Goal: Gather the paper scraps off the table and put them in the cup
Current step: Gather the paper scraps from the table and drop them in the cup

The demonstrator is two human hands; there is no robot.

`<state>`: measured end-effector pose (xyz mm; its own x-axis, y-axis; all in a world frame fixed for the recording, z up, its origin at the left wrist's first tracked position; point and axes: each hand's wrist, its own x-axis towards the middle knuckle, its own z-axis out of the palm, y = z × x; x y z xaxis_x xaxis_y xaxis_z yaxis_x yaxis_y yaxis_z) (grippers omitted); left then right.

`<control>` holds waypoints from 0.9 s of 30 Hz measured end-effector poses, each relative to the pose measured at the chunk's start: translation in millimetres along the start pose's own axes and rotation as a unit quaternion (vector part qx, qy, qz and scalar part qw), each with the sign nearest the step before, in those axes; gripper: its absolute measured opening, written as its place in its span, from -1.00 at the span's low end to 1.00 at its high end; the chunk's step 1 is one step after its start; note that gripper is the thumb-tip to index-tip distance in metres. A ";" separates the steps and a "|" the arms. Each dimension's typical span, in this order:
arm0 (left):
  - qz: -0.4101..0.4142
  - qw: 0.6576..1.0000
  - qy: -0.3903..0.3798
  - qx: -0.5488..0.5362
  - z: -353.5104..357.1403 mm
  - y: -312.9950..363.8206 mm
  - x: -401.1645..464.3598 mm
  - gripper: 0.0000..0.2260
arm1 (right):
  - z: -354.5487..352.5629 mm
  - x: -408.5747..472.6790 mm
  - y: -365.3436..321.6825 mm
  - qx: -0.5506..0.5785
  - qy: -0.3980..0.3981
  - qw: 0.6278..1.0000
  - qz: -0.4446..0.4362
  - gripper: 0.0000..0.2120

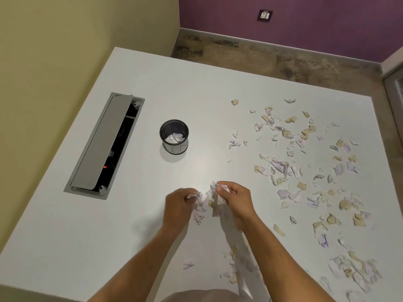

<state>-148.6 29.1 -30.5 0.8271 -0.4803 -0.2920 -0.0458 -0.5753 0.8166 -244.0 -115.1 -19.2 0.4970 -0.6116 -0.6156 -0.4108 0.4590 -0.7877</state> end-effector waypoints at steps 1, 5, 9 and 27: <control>0.002 1.000 0.014 -0.013 -4.7 4.5 3.9 -0.84 | 3.8 1.2 -5.7 0.023 -0.008 1.000 0.001 -0.90; -0.005 0.999 0.027 -0.027 -25.9 25.2 26.9 -0.88 | 23.3 6.7 -29.4 0.062 -0.037 0.997 -0.013 -0.90; -0.025 0.999 0.042 -0.014 -47.1 46.3 60.1 -0.87 | 45.6 14.7 -56.4 0.075 -0.057 0.995 -0.041 -0.88; -0.024 0.989 0.087 0.119 -88.6 70.5 153.4 -0.67 | 73.5 32.1 -86.8 0.047 -0.057 0.996 -0.046 -0.89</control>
<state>24.7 -26.4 26.3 0.9143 -0.3394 -0.2210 -0.1170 -0.7437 0.6582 -136.2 -127.3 27.8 0.6153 -0.5786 -0.5354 -0.2891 0.4662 -0.8361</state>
